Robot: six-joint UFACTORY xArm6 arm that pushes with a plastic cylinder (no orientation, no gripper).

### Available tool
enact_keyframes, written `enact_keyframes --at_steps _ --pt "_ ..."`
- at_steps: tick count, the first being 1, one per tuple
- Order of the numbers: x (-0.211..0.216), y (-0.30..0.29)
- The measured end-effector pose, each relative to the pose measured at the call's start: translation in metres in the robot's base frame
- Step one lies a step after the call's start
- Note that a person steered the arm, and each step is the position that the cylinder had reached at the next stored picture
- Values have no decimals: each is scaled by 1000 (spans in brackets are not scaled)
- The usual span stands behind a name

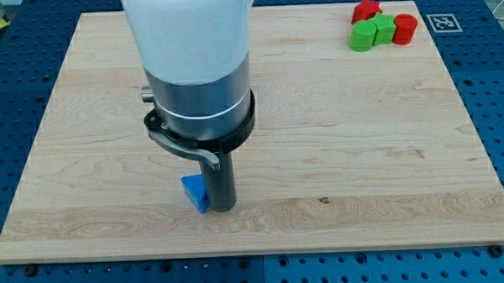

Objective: Move the yellow heart left a bit

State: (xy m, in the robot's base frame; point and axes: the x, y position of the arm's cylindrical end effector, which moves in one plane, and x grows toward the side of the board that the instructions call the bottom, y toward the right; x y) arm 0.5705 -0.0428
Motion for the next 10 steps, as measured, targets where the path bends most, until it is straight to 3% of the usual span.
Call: enact_keyframes --at_steps 1,3,4,8,9,10 --pt "5 18" --pt "9 109" --pt "-12 121" --pt "-55 93" --pt "-64 121" --pt "-104 118"
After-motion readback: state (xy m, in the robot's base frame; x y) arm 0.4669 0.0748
